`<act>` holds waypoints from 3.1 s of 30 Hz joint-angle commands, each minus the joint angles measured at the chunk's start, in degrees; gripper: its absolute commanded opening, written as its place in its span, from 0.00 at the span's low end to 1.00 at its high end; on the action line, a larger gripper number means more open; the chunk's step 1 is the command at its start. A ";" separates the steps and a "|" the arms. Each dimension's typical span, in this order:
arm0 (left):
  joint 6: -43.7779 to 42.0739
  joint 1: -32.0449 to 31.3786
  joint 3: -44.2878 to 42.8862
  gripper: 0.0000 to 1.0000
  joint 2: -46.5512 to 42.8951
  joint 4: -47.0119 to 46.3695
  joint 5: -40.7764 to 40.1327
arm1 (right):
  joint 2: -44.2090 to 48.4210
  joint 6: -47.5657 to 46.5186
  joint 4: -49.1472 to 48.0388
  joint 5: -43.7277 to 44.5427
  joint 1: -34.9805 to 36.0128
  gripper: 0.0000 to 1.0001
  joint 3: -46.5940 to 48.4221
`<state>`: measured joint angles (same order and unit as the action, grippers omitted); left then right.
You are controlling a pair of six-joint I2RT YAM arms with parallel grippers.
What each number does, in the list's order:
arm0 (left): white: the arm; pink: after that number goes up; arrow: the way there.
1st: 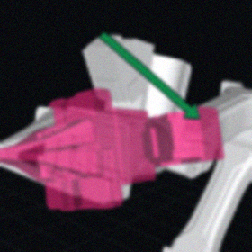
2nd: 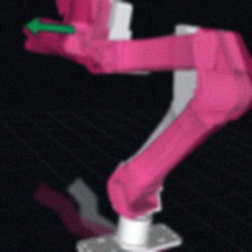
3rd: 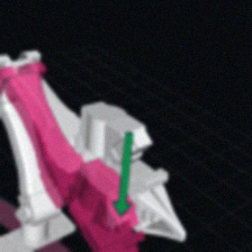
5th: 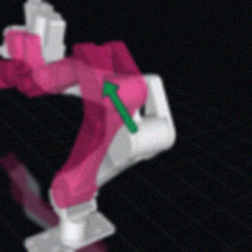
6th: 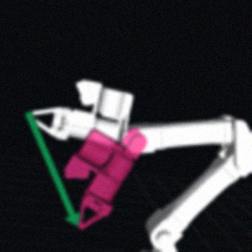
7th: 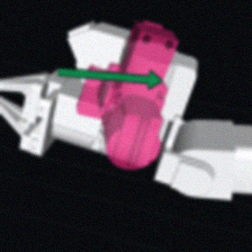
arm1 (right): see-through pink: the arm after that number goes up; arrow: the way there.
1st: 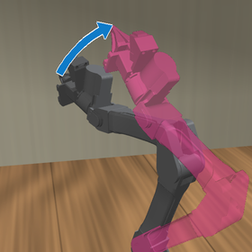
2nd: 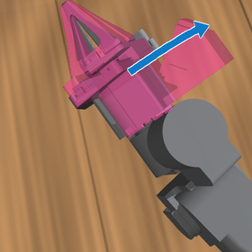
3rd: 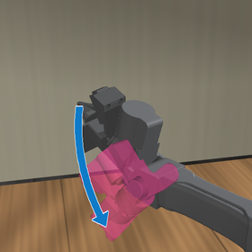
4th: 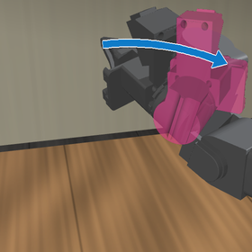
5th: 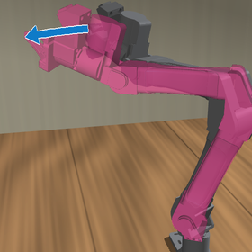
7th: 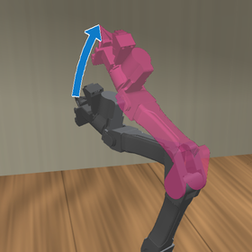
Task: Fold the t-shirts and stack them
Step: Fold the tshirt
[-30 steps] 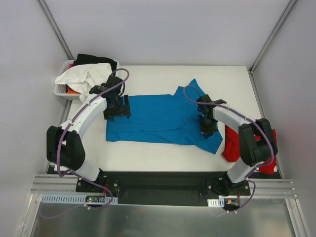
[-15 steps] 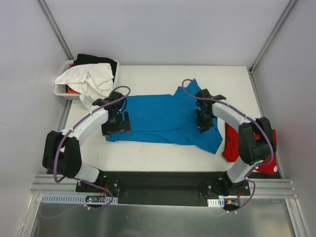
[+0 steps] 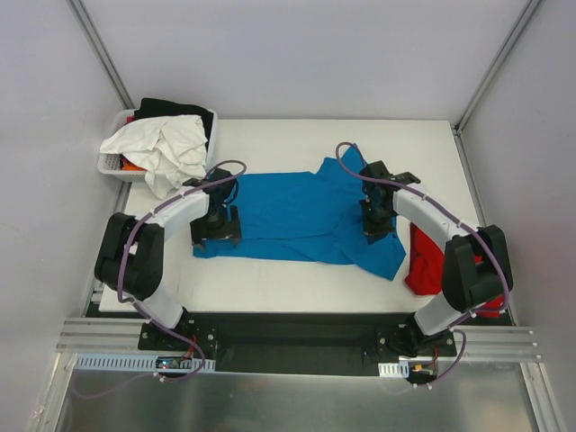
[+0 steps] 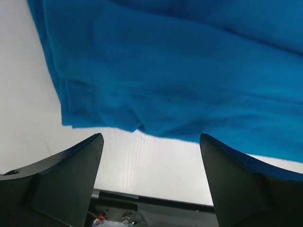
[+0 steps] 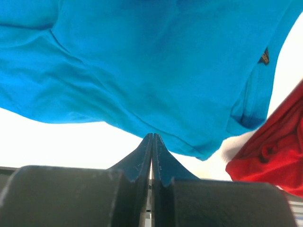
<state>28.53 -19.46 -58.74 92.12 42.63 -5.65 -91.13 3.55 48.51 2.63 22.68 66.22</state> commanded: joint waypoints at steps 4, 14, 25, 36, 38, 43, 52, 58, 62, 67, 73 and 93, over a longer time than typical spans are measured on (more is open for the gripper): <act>-1.38 2.93 -5.95 0.82 2.28 -4.57 -2.70 | 4.73 -1.79 4.40 2.02 0.18 0.03 0.67; -3.22 10.58 2.04 0.81 -7.03 -8.70 -4.11 | 5.79 -2.67 4.93 2.90 -0.17 0.03 -0.65; -2.96 10.59 6.45 0.82 -7.75 -12.66 -1.38 | 4.65 -2.94 4.57 1.94 -0.18 0.04 -0.03; -5.15 10.59 2.32 0.69 -1.15 -14.51 0.29 | 6.84 -2.50 5.01 3.43 -0.26 0.03 -1.26; -5.77 10.59 2.14 0.64 -0.80 -14.94 0.55 | 7.02 -2.50 5.19 3.69 -0.26 0.04 -1.44; -7.00 10.59 0.82 0.29 1.05 -15.56 0.90 | 7.02 -2.41 5.54 3.87 -0.26 0.03 -1.70; -6.82 10.59 0.03 0.36 -1.85 -15.30 2.05 | 7.02 -2.32 5.89 3.96 -0.26 0.03 -1.35; -8.14 10.59 -3.74 0.47 -1.24 -13.63 1.61 | 6.58 -1.88 5.45 3.08 -0.18 0.03 -1.79; -7.97 10.59 -6.73 0.46 1.65 -13.54 1.96 | 6.84 -1.88 5.80 3.25 -0.18 0.03 -1.70; -8.49 10.59 -8.93 0.46 4.38 -13.54 2.66 | 7.99 -1.71 6.33 4.13 -0.09 0.03 -2.67; -5.43 10.15 -2.02 0.38 -1.66 -12.66 6.78 | 9.13 -1.36 7.04 5.63 -0.18 0.03 -3.11; -5.15 7.51 10.58 0.66 -9.15 -13.01 0.74 | 8.51 0.84 6.24 4.22 0.79 0.02 -3.11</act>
<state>24.47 -12.38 -47.55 83.22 29.32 -0.86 -83.64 3.57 53.30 6.63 22.98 62.33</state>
